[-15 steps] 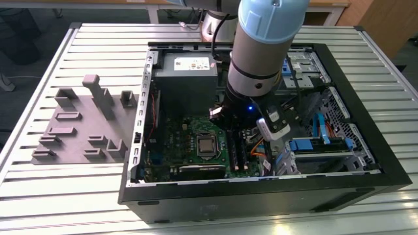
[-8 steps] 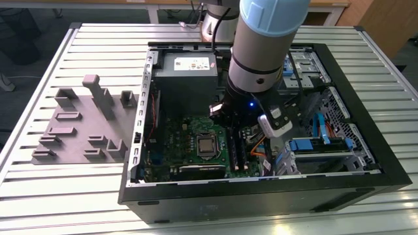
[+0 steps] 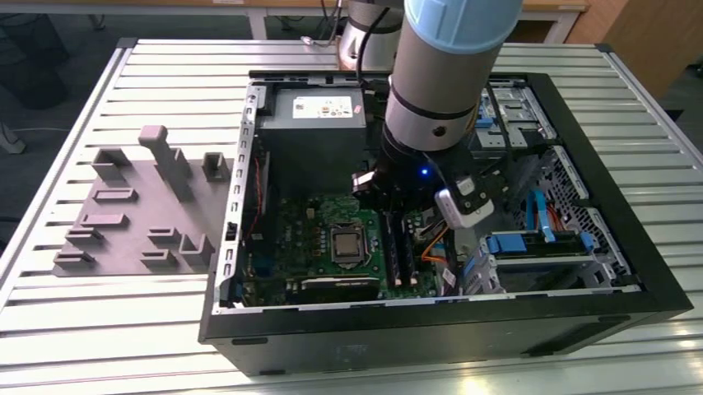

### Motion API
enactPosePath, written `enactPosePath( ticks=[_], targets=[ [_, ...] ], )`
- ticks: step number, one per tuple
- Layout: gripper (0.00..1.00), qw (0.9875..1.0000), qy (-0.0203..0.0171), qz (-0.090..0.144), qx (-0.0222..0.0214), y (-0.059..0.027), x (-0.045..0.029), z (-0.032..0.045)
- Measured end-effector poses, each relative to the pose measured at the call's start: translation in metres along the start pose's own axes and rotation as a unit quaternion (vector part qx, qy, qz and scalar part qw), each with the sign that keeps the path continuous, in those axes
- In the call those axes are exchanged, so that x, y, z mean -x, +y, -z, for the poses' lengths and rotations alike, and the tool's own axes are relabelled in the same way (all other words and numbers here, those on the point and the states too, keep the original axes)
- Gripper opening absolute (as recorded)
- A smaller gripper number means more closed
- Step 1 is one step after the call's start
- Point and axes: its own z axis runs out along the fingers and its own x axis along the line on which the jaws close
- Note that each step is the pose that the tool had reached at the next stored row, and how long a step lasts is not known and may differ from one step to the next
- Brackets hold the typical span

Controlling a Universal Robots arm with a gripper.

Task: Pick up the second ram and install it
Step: 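Press down the second ram until it locks into place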

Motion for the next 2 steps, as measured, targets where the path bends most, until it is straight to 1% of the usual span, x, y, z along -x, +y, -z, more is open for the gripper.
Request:
enactPosePath(
  ticks=[2],
  targets=[
    [0.11, 1.0, 0.0, 0.0, 0.0, 0.0, 0.0, 0.0]
  ],
)
